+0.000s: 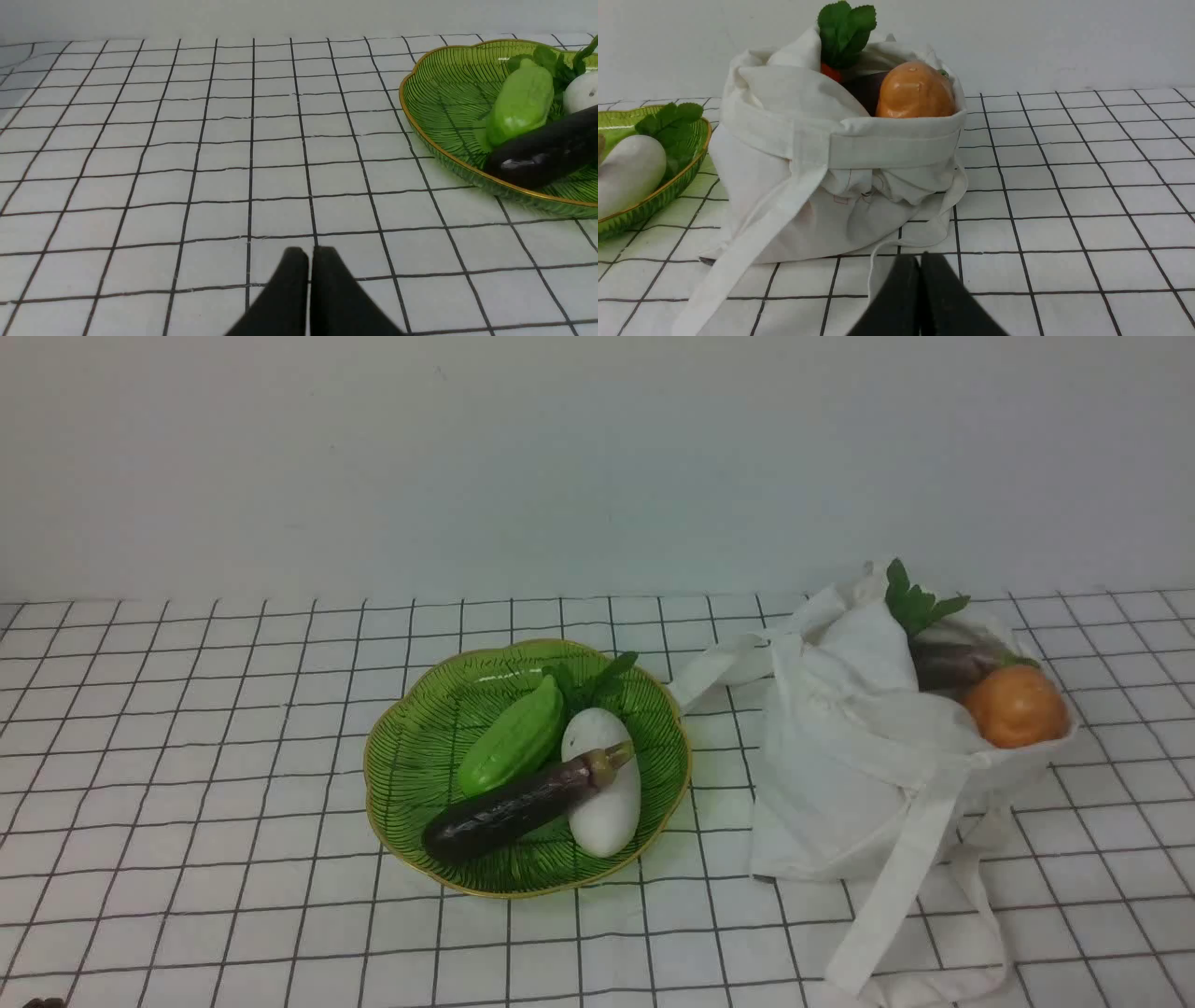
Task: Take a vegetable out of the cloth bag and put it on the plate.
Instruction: Use the right arm to grab an eggplant from the bag
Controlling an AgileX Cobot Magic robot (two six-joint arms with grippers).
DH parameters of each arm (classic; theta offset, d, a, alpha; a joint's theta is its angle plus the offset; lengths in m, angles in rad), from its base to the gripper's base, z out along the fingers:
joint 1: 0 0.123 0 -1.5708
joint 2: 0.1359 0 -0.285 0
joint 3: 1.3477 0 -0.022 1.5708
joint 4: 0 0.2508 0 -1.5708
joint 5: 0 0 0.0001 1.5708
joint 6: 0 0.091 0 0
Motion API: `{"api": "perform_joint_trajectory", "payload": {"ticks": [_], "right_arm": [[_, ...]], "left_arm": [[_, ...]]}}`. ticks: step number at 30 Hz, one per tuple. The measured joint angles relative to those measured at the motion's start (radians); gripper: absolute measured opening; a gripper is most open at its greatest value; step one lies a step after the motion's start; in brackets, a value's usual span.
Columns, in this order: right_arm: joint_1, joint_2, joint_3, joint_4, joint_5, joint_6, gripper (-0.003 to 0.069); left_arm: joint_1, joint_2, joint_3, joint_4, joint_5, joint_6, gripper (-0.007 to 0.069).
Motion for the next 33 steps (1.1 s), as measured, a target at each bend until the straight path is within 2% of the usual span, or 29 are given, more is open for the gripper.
{"api": "perform_joint_trajectory", "payload": {"ticks": [20, 23, 27, 31, 33], "right_arm": [[0.000, 0.000, 0.000, 0.001, 0.000, 0.000, -0.0014], [0.000, 0.000, 0.005, 0.033, -0.039, 0.008, -0.0014], [0.000, 0.000, 0.008, 0.257, -0.277, 0.112, -0.0014], [0.000, 0.000, 0.008, 0.416, -0.405, 0.154, -0.0014], [0.000, 0.000, 0.008, 0.456, -0.442, 0.154, -0.0014]], "left_arm": [[0.000, 0.000, 0.000, 0.000, 0.000, -0.005, -0.0008], [0.000, 0.000, 0.000, 0.000, 0.000, -0.005, -0.0008], [0.000, 0.000, 0.000, 0.000, 0.000, -0.005, -0.0008], [0.000, 0.000, 0.000, 0.000, 0.000, -0.005, -0.0008], [0.000, 0.000, 0.000, 0.000, 0.000, -0.005, -0.0008]]}}
